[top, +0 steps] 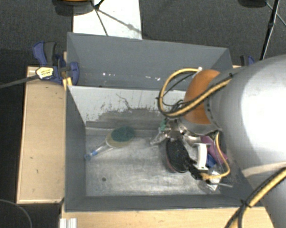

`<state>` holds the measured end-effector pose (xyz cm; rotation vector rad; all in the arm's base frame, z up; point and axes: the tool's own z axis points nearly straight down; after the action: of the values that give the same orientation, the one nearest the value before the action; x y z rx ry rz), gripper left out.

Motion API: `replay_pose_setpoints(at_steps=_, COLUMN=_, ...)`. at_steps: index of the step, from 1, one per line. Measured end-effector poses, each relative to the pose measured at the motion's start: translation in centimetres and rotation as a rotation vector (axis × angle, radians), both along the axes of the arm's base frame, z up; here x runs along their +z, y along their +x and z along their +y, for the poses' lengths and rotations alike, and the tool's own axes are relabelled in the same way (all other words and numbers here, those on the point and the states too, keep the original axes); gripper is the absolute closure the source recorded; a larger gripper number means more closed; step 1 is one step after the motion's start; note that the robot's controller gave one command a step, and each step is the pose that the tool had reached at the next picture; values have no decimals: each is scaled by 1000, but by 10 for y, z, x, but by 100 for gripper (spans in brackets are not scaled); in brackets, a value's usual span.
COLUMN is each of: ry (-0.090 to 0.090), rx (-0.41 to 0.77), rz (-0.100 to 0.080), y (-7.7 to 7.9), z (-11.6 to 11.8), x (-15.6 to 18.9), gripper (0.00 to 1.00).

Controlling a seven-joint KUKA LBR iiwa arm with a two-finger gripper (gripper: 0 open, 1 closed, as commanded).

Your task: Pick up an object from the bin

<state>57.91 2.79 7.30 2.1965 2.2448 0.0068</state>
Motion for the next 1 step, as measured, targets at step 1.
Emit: replay_pose_setpoints(at_steps=1, ry=0, rx=-148, rz=-5, y=-45, z=-33, x=0, gripper=0)
